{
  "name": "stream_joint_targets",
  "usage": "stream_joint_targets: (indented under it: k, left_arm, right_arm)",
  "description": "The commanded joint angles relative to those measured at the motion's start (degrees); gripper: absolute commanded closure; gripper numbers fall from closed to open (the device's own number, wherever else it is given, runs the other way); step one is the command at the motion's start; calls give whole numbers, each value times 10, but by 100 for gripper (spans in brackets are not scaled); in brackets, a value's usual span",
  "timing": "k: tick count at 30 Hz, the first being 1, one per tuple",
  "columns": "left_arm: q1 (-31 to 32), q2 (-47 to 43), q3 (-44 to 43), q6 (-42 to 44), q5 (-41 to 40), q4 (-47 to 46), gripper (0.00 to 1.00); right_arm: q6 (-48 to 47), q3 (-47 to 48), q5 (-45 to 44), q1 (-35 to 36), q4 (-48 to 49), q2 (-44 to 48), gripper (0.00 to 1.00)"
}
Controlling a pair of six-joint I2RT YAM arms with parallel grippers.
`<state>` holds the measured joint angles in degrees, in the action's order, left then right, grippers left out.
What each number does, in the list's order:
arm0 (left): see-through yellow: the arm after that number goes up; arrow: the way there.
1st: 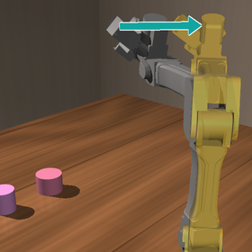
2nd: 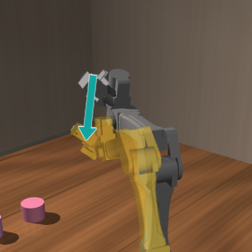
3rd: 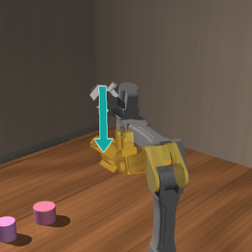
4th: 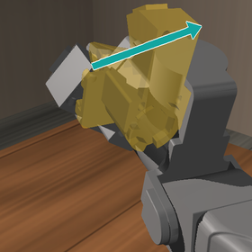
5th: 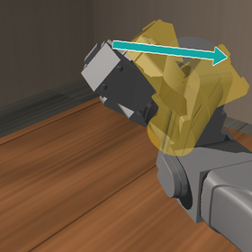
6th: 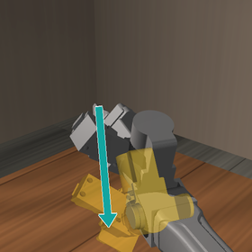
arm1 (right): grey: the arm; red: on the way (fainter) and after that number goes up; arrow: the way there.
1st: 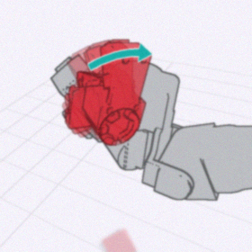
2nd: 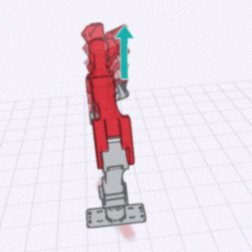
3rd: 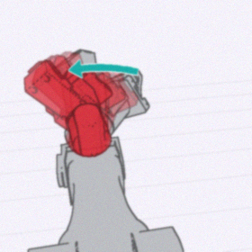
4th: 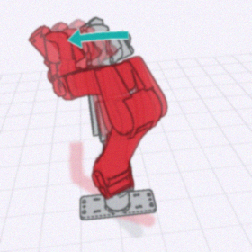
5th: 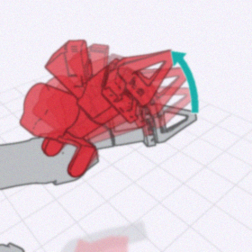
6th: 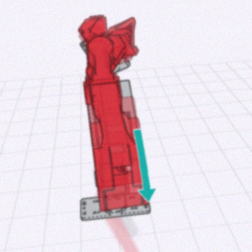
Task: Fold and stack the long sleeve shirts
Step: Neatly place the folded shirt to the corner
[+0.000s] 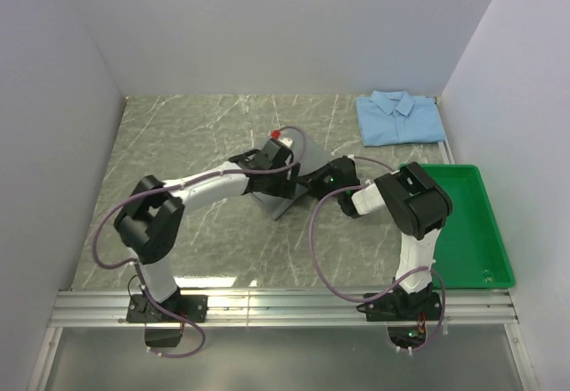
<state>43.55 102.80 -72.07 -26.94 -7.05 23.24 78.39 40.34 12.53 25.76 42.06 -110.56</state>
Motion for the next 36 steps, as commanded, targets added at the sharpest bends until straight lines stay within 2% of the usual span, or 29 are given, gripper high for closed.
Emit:
stream_joint_targets:
  k: [1, 4, 5, 10, 14, 20, 26, 36]
  left_arm:
    - [-37, -80, 26, -19, 30, -15, 21]
    - [-113, -134, 55, -8, 34, -13, 21]
    - [-157, -158, 63, -1, 27, -9, 21]
    - [-295, -191, 60, 8, 14, -4, 21]
    - [-343, -205, 83, -15, 3, -23, 22]
    - [-354, -214, 91, -10, -26, -16, 22]
    - [-354, -209, 89, -11, -24, -14, 22]
    - [-354, -207, 91, -11, -24, -14, 23]
  right_arm:
    - [-75, 50, 6, -20, -24, 23, 100]
    - [-160, 96, 15, -29, -76, 30, 100]
    - [-207, 121, 15, -37, -104, 32, 100]
    - [-336, 195, -19, -62, -189, 36, 100]
    - [-411, 285, -61, -75, -268, 24, 100]
    - [-545, 420, -124, -89, -403, -18, 100]
    - [-652, 508, -194, -102, -458, -55, 100]
    - [-680, 615, -166, -150, -513, -108, 100]
